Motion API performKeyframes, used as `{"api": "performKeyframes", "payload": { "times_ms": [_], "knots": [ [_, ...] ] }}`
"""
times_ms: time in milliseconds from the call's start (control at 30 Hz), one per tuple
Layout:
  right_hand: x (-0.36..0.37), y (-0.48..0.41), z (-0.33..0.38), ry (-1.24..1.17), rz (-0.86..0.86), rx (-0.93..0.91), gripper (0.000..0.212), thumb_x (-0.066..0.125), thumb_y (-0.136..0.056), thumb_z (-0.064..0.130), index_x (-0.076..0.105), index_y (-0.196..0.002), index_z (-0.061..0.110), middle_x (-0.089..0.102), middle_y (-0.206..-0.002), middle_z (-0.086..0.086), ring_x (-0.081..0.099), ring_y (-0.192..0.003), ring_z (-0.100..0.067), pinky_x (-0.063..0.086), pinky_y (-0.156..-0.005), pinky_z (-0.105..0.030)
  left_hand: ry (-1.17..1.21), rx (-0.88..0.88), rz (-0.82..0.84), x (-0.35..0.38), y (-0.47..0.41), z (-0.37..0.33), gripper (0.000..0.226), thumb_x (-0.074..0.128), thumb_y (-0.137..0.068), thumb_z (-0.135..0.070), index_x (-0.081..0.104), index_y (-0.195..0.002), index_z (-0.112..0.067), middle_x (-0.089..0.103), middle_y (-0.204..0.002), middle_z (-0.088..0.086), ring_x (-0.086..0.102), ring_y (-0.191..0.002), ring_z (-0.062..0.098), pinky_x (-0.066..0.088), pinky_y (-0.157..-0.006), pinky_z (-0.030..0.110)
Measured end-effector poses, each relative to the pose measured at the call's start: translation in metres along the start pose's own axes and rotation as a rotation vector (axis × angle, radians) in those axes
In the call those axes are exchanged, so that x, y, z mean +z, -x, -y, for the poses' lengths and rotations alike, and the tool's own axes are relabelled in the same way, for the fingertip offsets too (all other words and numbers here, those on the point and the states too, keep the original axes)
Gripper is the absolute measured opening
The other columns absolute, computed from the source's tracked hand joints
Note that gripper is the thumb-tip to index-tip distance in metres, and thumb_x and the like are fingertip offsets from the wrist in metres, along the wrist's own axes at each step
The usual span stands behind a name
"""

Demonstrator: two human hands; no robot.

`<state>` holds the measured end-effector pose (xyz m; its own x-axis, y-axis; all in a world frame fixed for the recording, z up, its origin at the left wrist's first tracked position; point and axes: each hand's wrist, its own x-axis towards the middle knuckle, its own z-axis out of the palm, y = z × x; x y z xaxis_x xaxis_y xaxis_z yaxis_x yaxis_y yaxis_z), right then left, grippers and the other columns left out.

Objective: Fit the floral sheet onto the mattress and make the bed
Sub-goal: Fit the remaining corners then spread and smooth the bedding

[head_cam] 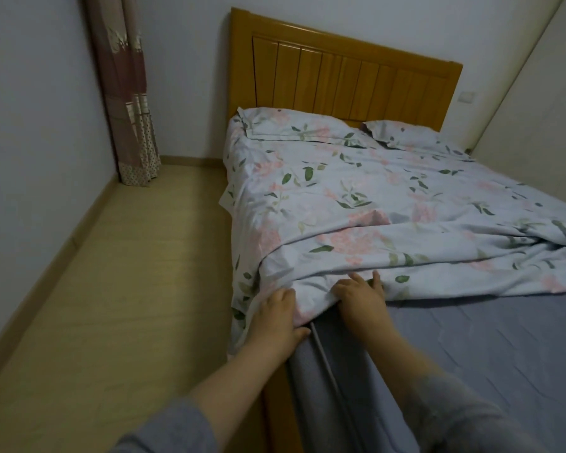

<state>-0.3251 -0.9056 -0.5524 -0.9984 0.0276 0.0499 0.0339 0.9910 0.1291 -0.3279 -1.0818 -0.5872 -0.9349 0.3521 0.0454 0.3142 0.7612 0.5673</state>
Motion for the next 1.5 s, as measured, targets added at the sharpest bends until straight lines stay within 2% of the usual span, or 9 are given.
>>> {"api": "performKeyframes", "payload": {
  "times_ms": [100,233,500,733,867,1033,1233,1367,1500],
  "knots": [
    [-0.006,-0.001,-0.002,-0.08,-0.076,-0.042,0.026,0.043,-0.09,0.017,0.058,-0.111,0.02,0.065,-0.113,-0.002,0.057,-0.11,-0.023,0.022,-0.111,-0.04,0.061,0.034,-0.112,0.002,-0.012,-0.002,0.028,0.05,-0.092,-0.025,0.055,-0.119,-0.021,0.05,-0.127,0.004,0.045,-0.117,0.02,0.04,-0.1,0.033],
    [-0.007,0.022,-0.009,-0.104,-0.059,-0.117,0.01,0.042,-0.093,0.023,0.05,-0.096,0.017,0.064,-0.101,-0.008,0.059,-0.093,-0.03,0.038,-0.07,-0.034,0.071,0.132,-0.022,0.0,0.001,0.007,0.019,0.039,-0.097,-0.024,0.056,-0.103,-0.023,0.057,-0.108,0.001,0.05,-0.09,0.015,0.04,-0.075,0.027],
    [0.003,0.077,-0.013,-0.23,0.017,-0.2,0.034,0.034,-0.082,0.038,0.054,-0.105,0.023,0.068,-0.091,-0.005,0.061,-0.085,-0.029,0.039,-0.065,-0.033,0.105,0.17,0.151,0.023,0.059,0.004,0.02,0.038,-0.098,-0.035,0.045,-0.086,-0.021,0.061,-0.097,0.014,0.056,-0.091,0.033,0.041,-0.071,0.037],
    [-0.021,0.102,0.006,-0.356,0.115,-0.176,0.027,0.045,-0.088,0.028,0.065,-0.105,0.026,0.068,-0.1,0.003,0.06,-0.09,-0.018,0.05,-0.08,-0.034,0.129,0.171,0.207,0.004,0.083,0.009,0.032,0.037,-0.095,-0.051,0.041,-0.071,-0.03,0.05,-0.071,-0.007,0.052,-0.072,0.016,0.038,-0.064,0.034],
    [-0.024,0.124,0.019,-0.462,0.244,-0.199,0.027,0.052,-0.086,0.042,0.067,-0.1,0.024,0.068,-0.093,0.004,0.062,-0.085,-0.013,0.052,-0.079,-0.033,0.111,0.169,0.209,0.0,0.1,0.023,0.045,0.03,-0.089,-0.067,0.056,-0.085,-0.03,0.06,-0.078,-0.009,0.056,-0.073,0.009,0.043,-0.066,0.029],
    [-0.023,0.138,-0.002,-0.273,0.262,-0.189,0.073,0.067,-0.073,0.049,0.037,-0.138,0.035,0.048,-0.125,0.006,0.049,-0.113,-0.015,0.044,-0.096,-0.03,0.076,0.144,0.239,-0.006,0.114,0.022,0.052,0.041,-0.071,-0.082,0.057,-0.091,-0.037,0.058,-0.081,-0.017,0.054,-0.078,0.005,0.038,-0.062,0.023],
    [-0.01,0.118,-0.035,0.09,0.095,-0.09,0.059,0.052,-0.086,0.022,0.034,-0.142,0.027,0.035,-0.146,0.001,0.03,-0.137,-0.023,0.026,-0.108,-0.038,-0.175,0.115,0.183,-0.024,0.11,0.003,0.077,0.058,-0.05,-0.087,0.057,-0.107,-0.034,0.061,-0.108,-0.012,0.057,-0.101,0.013,0.046,-0.078,0.029],
    [-0.012,0.107,-0.042,0.121,0.083,-0.039,0.024,0.049,-0.086,0.018,0.059,-0.107,0.022,0.06,-0.115,-0.003,0.059,-0.104,-0.025,0.038,-0.092,-0.033,-0.236,0.082,0.176,-0.019,0.101,-0.012,0.089,0.058,-0.055,-0.084,0.044,-0.127,-0.033,0.046,-0.126,-0.004,0.046,-0.117,0.018,0.041,-0.095,0.034],
    [-0.017,0.106,-0.054,0.02,0.053,-0.02,0.021,0.05,-0.085,0.016,0.058,-0.104,0.018,0.061,-0.109,-0.004,0.059,-0.1,-0.025,0.044,-0.085,-0.034,-0.134,0.136,0.163,0.004,0.087,-0.04,0.093,0.062,-0.074,-0.062,0.018,-0.147,-0.024,0.022,-0.148,0.002,0.028,-0.135,0.024,0.03,-0.109,0.035]
  ]
}}
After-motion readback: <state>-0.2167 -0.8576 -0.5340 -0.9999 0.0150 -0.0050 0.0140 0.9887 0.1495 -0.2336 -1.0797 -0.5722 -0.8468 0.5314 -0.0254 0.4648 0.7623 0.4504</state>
